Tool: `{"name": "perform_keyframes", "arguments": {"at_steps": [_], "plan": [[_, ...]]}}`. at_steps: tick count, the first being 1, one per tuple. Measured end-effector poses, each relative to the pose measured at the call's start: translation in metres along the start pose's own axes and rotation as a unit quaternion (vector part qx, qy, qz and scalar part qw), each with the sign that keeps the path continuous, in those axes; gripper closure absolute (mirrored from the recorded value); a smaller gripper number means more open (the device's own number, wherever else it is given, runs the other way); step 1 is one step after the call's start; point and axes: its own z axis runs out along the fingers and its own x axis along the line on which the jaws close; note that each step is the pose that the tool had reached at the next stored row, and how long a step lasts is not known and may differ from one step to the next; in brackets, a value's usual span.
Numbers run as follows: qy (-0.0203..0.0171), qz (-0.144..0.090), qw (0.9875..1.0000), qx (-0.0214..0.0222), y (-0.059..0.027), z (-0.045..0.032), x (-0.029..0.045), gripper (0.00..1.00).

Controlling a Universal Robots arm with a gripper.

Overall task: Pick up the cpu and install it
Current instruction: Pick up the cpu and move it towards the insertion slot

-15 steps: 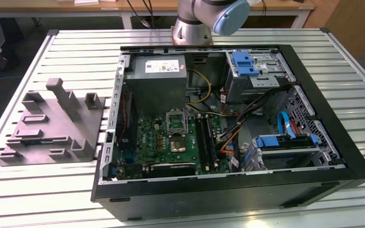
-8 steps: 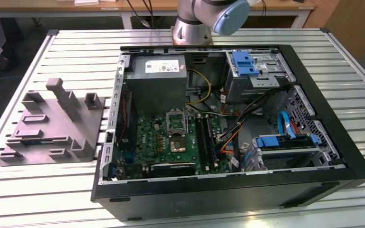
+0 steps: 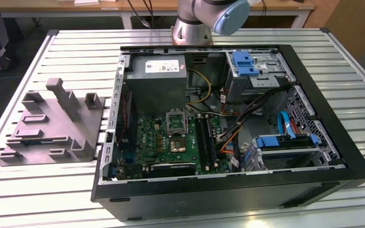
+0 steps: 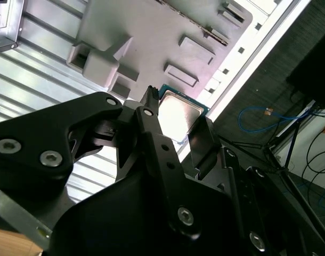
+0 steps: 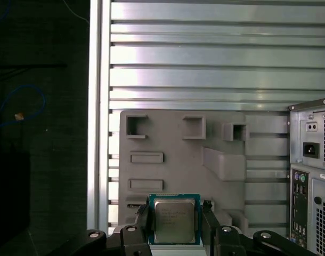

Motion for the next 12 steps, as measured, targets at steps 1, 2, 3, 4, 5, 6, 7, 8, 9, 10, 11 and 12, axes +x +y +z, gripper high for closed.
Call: {"name": "perform_keyframes", "arguments": {"at_steps": [1,2,3,4,5,6,7,8,9,10,11,12], "plan": [[0.0,0.0,1.0,0.0,0.0,0.0,-0.0002,0.53],[-0.0001,0.0,1.0,0.0,0.0,0.0001,-0.0004,0.53],[0.0,0.0,1.0,0.0,0.0,0.0,-0.0006,0.53],[0.0,0.0,1.0,0.0,0.0,0.0,-0.0008,0.53],[0.0,0.0,1.0,0.0,0.0,0.0,-0.001,0.53],[0.0,0.0,1.0,0.0,0.0,0.0,-0.0012,0.53],[0.0,0.0,1.0,0.0,0.0,0.0,-0.0014,0.53],[0.0,0.0,1.0,0.0,0.0,0.0,-0.0016,0.53],[0.0,0.0,1.0,0.0,0.0,0.0,-0.0018,0.53],[0.0,0.0,1.0,0.0,0.0,0.0,-0.002,0.53],[0.0,0.0,1.0,0.0,0.0,0.0,-0.0023,0.53],[0.0,0.0,1.0,0.0,0.0,0.0,-0.0025,0.53]]}}
